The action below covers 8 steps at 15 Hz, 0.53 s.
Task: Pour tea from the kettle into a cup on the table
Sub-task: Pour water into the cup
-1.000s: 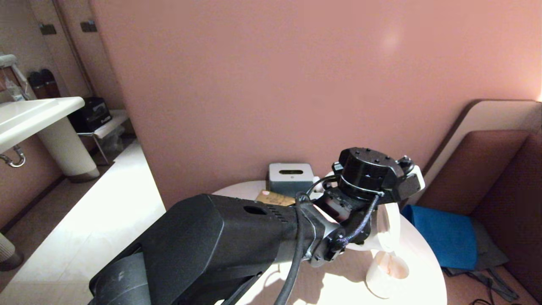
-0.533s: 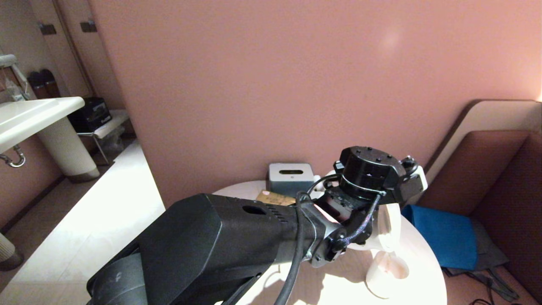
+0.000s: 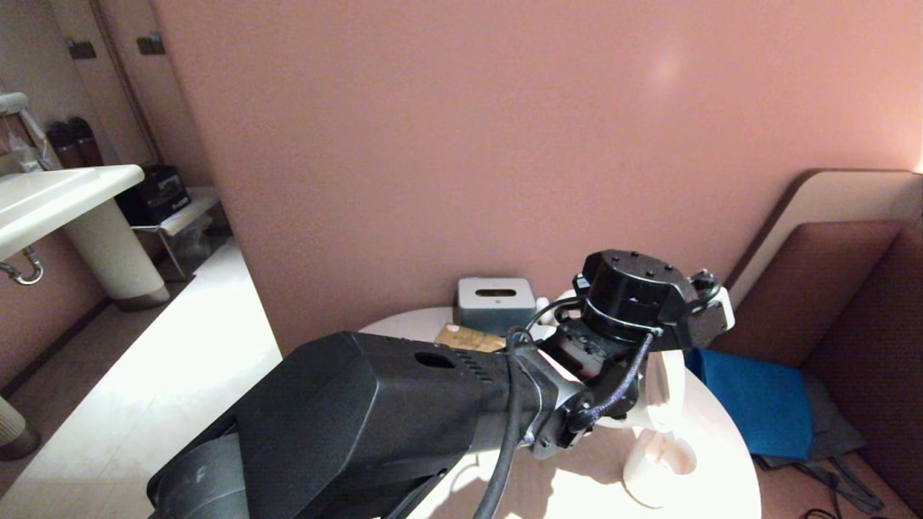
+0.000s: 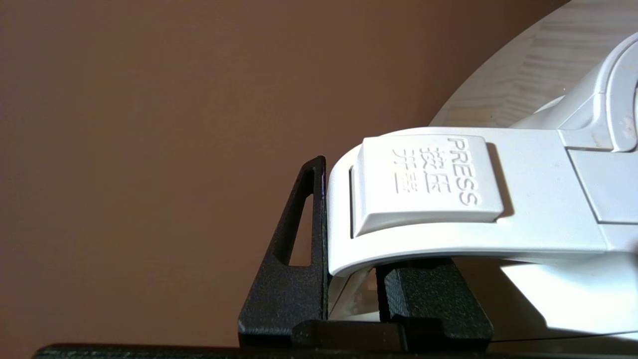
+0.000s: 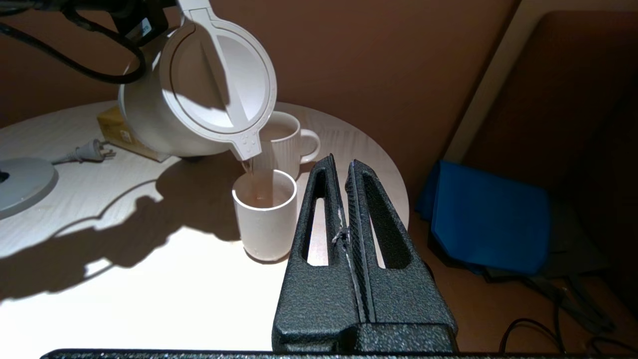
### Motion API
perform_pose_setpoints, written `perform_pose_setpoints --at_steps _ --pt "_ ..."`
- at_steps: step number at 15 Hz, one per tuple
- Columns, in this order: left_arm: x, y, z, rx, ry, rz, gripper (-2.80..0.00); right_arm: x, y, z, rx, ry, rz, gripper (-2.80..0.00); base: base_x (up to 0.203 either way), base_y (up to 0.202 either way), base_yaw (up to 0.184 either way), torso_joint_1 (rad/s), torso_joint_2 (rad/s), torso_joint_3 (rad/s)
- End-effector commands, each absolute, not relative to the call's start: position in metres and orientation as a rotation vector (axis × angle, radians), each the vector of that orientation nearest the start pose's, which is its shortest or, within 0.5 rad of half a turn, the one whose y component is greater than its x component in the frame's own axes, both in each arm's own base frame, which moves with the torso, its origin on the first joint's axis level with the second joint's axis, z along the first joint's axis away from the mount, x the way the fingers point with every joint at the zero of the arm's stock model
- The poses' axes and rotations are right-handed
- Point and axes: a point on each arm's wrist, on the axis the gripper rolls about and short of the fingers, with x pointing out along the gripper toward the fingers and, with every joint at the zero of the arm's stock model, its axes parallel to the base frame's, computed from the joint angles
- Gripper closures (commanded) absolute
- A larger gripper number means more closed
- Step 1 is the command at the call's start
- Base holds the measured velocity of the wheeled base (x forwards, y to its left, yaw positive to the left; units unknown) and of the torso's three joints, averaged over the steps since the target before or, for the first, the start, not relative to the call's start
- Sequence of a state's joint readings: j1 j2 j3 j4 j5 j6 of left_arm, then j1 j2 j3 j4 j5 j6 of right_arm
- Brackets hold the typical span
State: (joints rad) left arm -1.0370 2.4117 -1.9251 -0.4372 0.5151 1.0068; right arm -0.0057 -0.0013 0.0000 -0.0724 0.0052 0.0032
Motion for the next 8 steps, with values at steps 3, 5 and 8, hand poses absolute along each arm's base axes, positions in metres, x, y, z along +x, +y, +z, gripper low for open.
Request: perform_pose_setpoints --at_steps 3,5,8 --pt "0.2690 -0.4366 0.1806 1.023 -0.235 -0.494 0.00 -0.0231 0.0002 0.0830 0.003 -0.074 -0.001 0.00 0.000 0.000 0.000 0.000 0.00 0.000" --pt "0.2678 -0.4373 0.1806 1.024 -0.237 -0.496 0.00 -0.0231 0.0003 0.0830 0.003 -0.073 -0.001 0.00 0.000 0.000 0.000 0.000 0.00 0.000" --pt "0.2679 -0.4376 0.1798 1.025 -0.236 -0.497 0.00 -0.0231 0.0003 0.0829 0.003 -0.072 0.000 0.00 0.000 0.000 0.000 0.000 0.00 0.000"
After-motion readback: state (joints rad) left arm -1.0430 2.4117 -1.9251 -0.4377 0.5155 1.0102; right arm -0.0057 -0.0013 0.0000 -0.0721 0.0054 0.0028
